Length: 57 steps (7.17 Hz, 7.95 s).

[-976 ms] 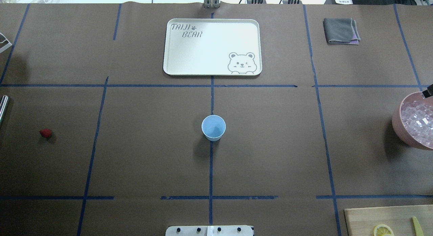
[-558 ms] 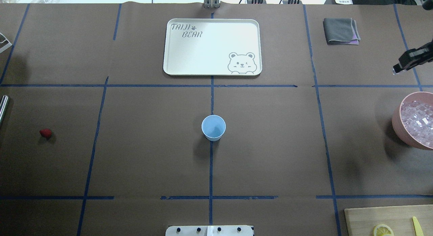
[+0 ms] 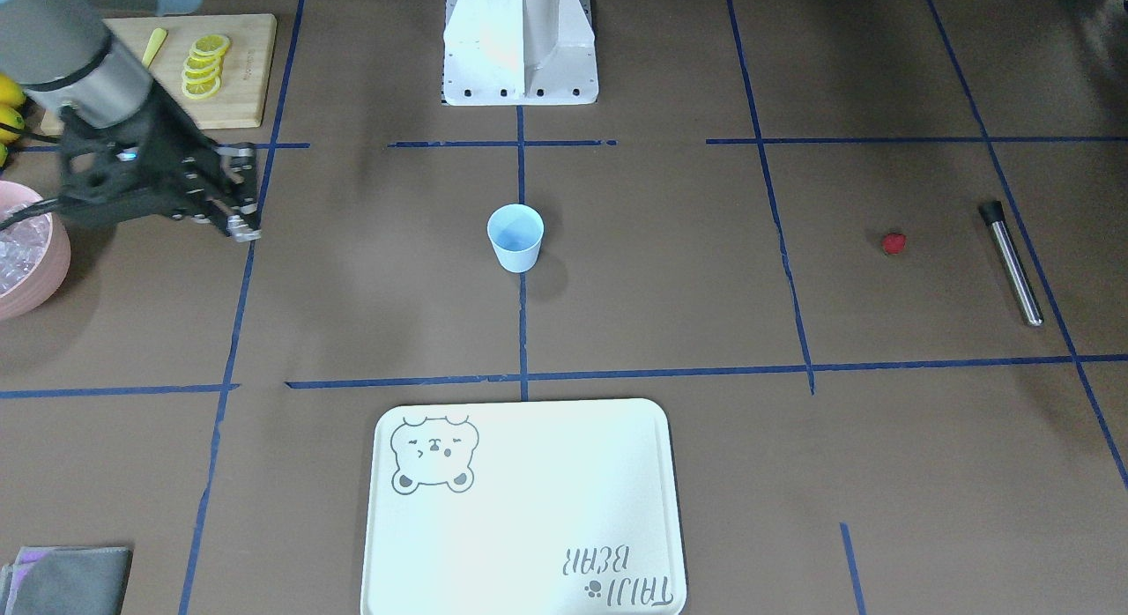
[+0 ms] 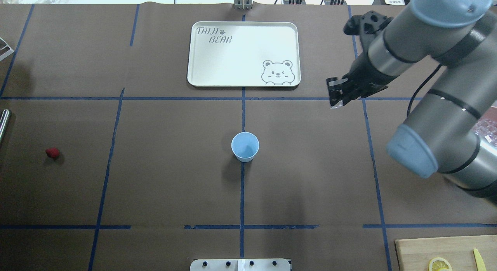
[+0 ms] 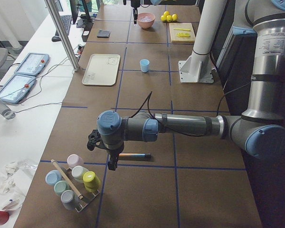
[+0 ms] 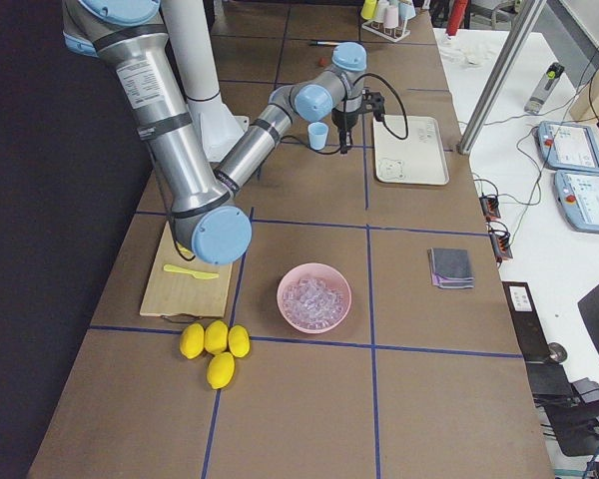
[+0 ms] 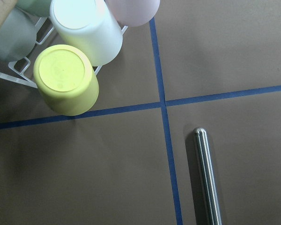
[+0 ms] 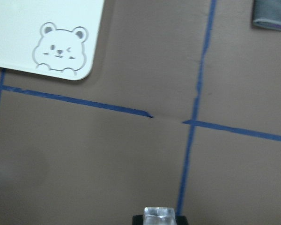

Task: Mash ice and strawberries in cup
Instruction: 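Lift the ice cube and carry it over the light-blue cup, then lower the cube into the cup and open the right gripper, then move the right gripper back over the pink bowl, then lower the right gripper into the ice cubes in the bowl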

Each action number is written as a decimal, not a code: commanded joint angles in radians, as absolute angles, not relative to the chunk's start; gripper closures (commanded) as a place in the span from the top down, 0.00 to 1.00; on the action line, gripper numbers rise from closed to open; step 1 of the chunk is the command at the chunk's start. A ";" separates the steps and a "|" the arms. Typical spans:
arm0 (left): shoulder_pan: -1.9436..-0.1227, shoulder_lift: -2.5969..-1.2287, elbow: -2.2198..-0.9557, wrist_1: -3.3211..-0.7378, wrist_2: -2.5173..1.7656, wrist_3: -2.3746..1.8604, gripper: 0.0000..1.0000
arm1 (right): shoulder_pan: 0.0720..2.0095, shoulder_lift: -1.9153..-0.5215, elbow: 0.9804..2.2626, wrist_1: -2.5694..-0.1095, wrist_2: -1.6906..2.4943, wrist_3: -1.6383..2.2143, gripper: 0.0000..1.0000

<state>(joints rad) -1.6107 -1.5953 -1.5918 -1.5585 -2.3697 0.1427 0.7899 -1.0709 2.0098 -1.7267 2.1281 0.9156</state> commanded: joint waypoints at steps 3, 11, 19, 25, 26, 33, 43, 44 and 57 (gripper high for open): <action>-1.609 -1.595 -1.582 -1.559 -2.368 0.143 1.00 | 0.533 -0.816 1.811 -1.729 1.904 1.115 0.00; -1.611 -1.595 -1.577 -1.560 -2.368 0.144 1.00 | 0.488 -0.733 1.664 -1.721 1.868 1.114 0.43; -1.609 -1.598 -1.594 -1.560 -2.368 0.143 1.00 | 0.722 -0.962 1.945 -1.801 1.994 0.925 0.99; -1.609 -1.601 -1.603 -1.560 -2.368 0.141 1.00 | 1.164 -1.568 2.186 -1.804 2.181 0.147 0.99; -1.609 -1.598 -1.611 -1.560 -2.368 0.141 1.00 | 1.216 -1.636 2.183 -1.796 2.181 0.038 0.99; -1.611 -1.598 -1.617 -1.559 -2.368 0.141 1.00 | 1.262 -1.795 1.824 -1.318 2.242 -0.081 0.97; -1.609 -1.597 -1.617 -1.560 -2.370 0.141 1.00 | 1.204 -1.789 1.741 -1.272 2.261 -0.121 0.74; -1.609 -1.597 -1.617 -1.559 -2.370 0.141 1.00 | 1.204 -1.789 1.740 -1.272 2.261 -0.121 0.73; -1.609 -1.597 -1.635 -1.552 -2.370 0.138 1.00 | 1.204 -1.782 1.721 -1.272 2.257 -0.118 0.59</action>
